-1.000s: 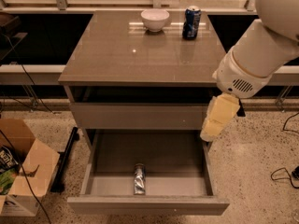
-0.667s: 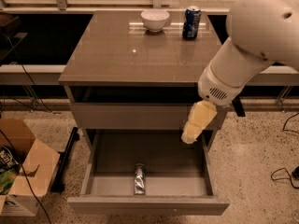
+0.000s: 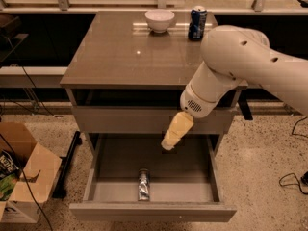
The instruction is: Pick redbull can from middle drawer and place on counter
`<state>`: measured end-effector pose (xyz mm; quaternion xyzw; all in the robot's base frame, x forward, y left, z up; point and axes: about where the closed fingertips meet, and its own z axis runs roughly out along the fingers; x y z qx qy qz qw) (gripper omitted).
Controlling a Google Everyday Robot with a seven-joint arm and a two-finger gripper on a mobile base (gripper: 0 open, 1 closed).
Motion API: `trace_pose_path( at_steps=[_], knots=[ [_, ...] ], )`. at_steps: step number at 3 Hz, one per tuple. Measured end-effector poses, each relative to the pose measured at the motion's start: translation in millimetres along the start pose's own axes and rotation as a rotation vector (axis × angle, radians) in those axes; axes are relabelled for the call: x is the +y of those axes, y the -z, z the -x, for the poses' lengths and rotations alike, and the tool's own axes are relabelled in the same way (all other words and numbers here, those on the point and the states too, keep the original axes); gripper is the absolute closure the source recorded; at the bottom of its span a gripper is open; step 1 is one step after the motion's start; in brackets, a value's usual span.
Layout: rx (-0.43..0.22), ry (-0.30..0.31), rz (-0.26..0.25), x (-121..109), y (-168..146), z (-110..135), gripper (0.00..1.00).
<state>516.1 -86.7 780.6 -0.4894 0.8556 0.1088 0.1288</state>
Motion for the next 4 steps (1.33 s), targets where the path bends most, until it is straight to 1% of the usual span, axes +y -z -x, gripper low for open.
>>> trace_pose_path(
  at_steps=[1,2,3,4],
  knots=[
    [0.020,-0.134,0.041,4,-37,-5,0.00],
    [0.018,-0.238,0.084,8,-75,-1,0.00],
    [0.011,-0.295,0.125,9,-112,9,0.00],
    [0.011,-0.302,0.129,9,-117,9,0.00]
  ],
)
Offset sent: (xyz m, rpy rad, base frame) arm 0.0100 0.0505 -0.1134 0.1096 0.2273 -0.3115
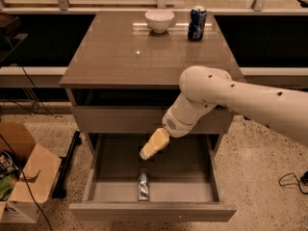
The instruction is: Pick redbull can from middle drawer and place on counter
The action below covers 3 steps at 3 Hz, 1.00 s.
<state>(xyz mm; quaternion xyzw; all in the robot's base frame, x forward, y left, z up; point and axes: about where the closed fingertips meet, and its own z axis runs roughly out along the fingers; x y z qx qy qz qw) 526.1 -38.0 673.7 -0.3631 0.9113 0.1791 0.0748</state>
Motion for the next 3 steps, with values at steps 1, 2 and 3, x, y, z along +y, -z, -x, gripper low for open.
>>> trace_pose_path(
  at_steps=[1,2,3],
  knots=[
    [0.026,-0.061,-0.014,-7,-18,1,0.00],
    [0.056,-0.173,-0.039,-16,-63,3,0.00],
    [0.082,-0.313,-0.076,-29,-111,0,0.00]
  ],
)
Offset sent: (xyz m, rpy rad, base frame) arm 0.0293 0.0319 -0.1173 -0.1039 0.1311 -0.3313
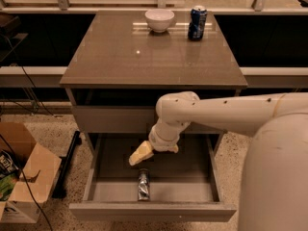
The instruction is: Pick redbull can from middle drawer and place on counter
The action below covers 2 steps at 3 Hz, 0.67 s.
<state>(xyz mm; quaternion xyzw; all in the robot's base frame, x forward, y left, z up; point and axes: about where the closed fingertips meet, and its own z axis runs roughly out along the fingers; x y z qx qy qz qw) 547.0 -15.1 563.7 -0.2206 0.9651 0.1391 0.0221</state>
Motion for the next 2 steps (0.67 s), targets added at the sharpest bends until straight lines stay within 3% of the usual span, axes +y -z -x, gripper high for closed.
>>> trace_pose_path(
  at_steps=[1,2],
  knots=[
    [0.017,-0.152,-0.020,-9,-40,-1,0.00],
    [0.042,-0.266,-0.019,-15,-73,-5,0.00]
  ],
)
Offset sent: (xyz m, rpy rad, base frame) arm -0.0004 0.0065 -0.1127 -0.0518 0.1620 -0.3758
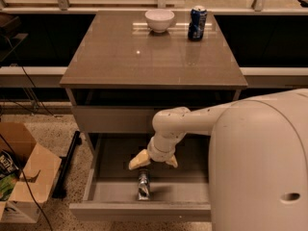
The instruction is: Pick redbull can from middle drawer and place on counter
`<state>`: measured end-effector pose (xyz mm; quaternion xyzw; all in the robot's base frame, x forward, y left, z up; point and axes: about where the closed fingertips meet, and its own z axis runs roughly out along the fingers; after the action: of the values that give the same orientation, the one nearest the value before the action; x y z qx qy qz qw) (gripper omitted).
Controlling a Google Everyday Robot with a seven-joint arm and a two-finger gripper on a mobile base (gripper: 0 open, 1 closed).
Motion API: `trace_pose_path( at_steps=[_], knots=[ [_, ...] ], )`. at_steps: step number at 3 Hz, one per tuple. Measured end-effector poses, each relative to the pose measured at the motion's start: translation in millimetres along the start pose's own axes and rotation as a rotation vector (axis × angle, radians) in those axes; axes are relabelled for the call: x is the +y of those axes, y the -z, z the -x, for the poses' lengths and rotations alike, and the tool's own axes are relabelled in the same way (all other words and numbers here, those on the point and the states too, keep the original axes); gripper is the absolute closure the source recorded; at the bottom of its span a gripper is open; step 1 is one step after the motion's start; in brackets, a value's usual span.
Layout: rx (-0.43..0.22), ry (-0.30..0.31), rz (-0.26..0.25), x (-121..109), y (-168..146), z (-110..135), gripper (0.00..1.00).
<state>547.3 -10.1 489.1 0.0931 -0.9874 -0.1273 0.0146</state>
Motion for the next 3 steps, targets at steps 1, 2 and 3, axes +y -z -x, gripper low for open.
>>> trace_pose_path(
  at_steps=[1,2,3],
  knots=[
    [0.034,-0.070,0.005,-7,-27,-2,0.00],
    [0.068,-0.117,0.021,-11,-52,-7,0.00],
    [0.068,-0.117,0.021,-11,-52,-7,0.00]
  ],
)
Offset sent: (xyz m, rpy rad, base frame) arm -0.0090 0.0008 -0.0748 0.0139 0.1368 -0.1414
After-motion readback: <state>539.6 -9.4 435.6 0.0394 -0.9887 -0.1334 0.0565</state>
